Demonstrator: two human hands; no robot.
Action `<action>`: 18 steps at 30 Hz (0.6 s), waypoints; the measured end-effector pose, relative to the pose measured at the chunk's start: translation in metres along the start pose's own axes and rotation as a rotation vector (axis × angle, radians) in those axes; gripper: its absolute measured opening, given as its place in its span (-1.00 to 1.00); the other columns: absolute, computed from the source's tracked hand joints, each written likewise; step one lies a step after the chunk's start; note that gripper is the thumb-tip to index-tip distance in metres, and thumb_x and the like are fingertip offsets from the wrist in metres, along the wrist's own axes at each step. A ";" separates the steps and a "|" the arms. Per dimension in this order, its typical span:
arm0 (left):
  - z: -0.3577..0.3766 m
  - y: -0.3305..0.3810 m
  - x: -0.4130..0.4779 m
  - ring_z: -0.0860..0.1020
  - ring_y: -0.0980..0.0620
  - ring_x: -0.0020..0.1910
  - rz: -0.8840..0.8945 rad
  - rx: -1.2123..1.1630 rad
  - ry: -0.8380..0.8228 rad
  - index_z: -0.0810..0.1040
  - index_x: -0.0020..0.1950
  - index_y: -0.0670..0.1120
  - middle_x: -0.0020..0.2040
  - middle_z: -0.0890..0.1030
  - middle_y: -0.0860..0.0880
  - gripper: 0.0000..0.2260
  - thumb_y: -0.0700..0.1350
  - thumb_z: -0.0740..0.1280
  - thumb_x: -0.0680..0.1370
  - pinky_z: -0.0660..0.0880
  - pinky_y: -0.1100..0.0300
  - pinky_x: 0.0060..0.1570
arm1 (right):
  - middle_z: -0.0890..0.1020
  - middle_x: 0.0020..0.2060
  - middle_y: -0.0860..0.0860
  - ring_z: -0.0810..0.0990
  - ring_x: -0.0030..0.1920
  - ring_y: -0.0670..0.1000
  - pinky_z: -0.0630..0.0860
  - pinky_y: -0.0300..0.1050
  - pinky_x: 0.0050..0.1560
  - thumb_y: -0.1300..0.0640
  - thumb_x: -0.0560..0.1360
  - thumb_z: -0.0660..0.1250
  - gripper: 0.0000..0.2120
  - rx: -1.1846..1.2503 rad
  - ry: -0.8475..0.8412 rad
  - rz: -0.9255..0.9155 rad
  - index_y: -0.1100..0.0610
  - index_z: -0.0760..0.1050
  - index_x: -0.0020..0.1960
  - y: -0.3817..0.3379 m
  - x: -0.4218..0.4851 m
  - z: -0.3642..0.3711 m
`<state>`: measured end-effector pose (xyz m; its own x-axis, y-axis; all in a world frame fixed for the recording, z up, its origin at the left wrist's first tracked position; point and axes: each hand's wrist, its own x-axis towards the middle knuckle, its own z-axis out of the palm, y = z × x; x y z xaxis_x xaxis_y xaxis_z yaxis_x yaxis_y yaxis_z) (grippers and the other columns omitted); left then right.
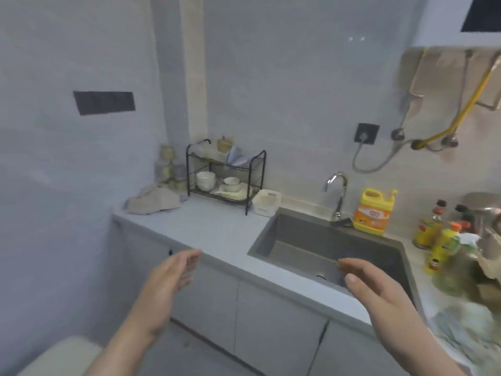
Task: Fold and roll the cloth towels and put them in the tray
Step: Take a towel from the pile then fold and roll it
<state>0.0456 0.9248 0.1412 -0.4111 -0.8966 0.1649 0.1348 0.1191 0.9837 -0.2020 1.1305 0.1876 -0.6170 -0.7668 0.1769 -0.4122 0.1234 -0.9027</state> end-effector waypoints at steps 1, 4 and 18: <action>-0.026 -0.001 0.003 0.57 0.07 0.17 -0.006 0.004 0.045 0.61 0.06 -0.03 0.05 0.67 0.06 -0.44 0.31 0.23 0.26 0.52 0.20 0.04 | 0.63 0.07 -0.17 0.52 0.02 -0.41 0.39 -0.44 -0.05 0.18 0.56 0.29 -0.80 0.008 -0.036 -0.005 -0.07 0.55 0.09 -0.007 0.009 0.024; -0.097 -0.001 0.021 0.56 0.03 0.20 -0.026 -0.005 0.149 0.59 0.07 -0.06 0.10 0.64 0.00 -0.56 0.22 0.25 0.39 0.56 0.19 0.02 | 0.61 0.10 -0.19 0.50 0.05 -0.44 0.38 -0.46 -0.02 0.15 0.56 0.29 -0.80 -0.004 -0.135 -0.023 -0.09 0.53 0.13 -0.026 0.036 0.095; -0.214 -0.015 0.137 0.55 0.15 0.19 -0.124 0.214 0.114 0.62 0.09 0.00 0.12 0.65 0.06 -0.64 0.04 0.35 0.33 0.39 -0.05 0.34 | 0.53 0.12 -0.31 0.44 0.18 -0.33 0.36 -0.31 0.09 0.02 0.56 0.26 -0.80 -0.017 -0.287 0.040 -0.30 0.44 0.06 -0.059 0.147 0.285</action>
<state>0.1804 0.7091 0.1340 -0.3070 -0.9506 0.0450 -0.1088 0.0820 0.9907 -0.0778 0.8309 0.1554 -0.4186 -0.9079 0.0210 -0.4046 0.1657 -0.8993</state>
